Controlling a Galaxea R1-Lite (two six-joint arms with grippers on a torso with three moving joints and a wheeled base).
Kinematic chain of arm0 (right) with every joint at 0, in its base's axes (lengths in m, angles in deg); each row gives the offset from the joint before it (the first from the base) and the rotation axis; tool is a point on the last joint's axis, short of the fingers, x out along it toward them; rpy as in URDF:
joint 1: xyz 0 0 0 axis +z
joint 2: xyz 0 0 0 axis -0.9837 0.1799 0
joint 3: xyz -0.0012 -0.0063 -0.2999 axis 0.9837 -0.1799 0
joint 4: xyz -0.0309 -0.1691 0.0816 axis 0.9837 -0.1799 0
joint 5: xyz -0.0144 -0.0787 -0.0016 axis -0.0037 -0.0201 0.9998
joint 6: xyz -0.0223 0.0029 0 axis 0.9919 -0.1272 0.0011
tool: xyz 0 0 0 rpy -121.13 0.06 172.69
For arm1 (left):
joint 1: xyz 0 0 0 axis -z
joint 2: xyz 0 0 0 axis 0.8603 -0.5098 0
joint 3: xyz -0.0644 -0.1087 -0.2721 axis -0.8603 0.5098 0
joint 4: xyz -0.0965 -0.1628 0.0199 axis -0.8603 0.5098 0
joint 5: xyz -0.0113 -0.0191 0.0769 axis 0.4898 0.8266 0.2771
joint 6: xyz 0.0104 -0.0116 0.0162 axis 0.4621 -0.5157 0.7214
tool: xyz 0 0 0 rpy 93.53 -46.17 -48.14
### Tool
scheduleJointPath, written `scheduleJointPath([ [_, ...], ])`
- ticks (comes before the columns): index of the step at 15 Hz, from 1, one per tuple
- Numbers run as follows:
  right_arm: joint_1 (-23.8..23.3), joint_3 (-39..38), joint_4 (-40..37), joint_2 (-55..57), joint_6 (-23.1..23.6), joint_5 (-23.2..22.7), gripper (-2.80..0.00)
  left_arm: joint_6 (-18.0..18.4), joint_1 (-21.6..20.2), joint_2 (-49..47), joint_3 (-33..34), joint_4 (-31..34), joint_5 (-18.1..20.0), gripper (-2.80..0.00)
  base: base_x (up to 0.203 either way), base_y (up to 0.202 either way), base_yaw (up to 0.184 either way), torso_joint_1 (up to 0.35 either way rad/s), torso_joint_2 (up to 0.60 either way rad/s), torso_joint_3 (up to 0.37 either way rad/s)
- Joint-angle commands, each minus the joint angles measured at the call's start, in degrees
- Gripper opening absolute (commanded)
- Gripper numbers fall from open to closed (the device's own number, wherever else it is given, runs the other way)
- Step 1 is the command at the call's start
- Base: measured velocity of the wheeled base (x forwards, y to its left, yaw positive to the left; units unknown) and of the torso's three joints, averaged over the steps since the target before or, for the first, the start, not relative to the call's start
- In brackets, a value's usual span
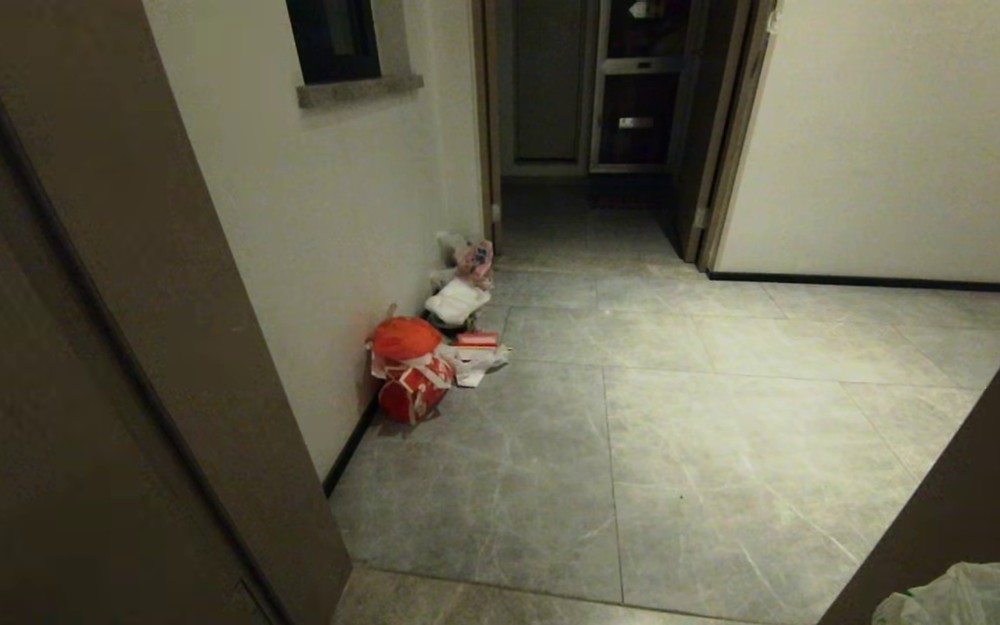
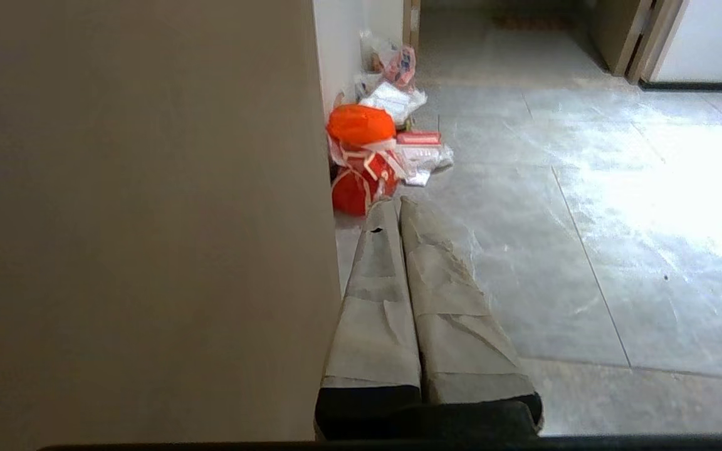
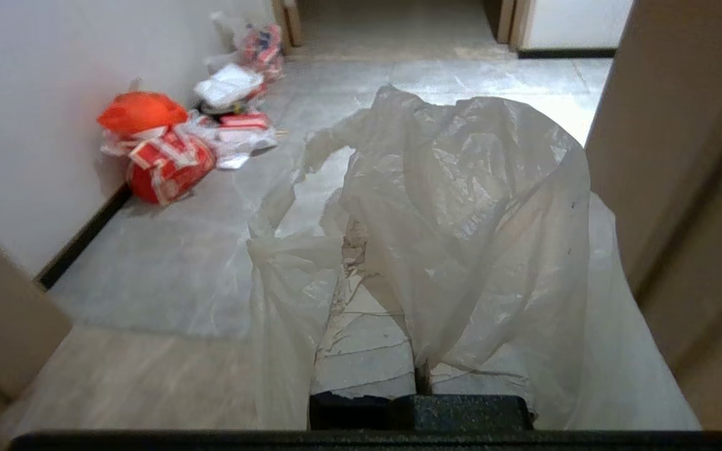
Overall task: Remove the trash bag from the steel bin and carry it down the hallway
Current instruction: Put the trash bag at the door
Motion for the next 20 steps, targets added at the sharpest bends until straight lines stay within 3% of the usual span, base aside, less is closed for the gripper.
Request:
scheduleJointPath([
  [1,0.02,0.02,-0.01,0.07,-0.03,0.0,-2.8,-0.03,0.0,-0.01,0.0,-0.06,0.05,-2.8,0.18,-0.06,0.0,-0.002,0.0,-0.002],
  [5,0.06,0.0,-0.06,0.07,-0.03,0.0,-2.8,0.06,0.0,0.0,0.09,-0.06,0.02,-2.8,0.029,-0.063,0.007,0.001,0.0,0.001],
  [12,0.01,0.02,-0.01,0.07,-0.03,0.0,-2.8,0.23,0.0,0.0,0.02,-0.06,0.06,-2.8,0.0,-0.17,-0.002,0.004,0.0,0.004],
  [20,0.09,0.02,-0.1,0.07,-0.03,0.0,-2.8,0.31,0.0,0.0,0.09,-0.06,0.06,-2.8,0.0,0.0,0.0,0.0,0.0,0.0],
])
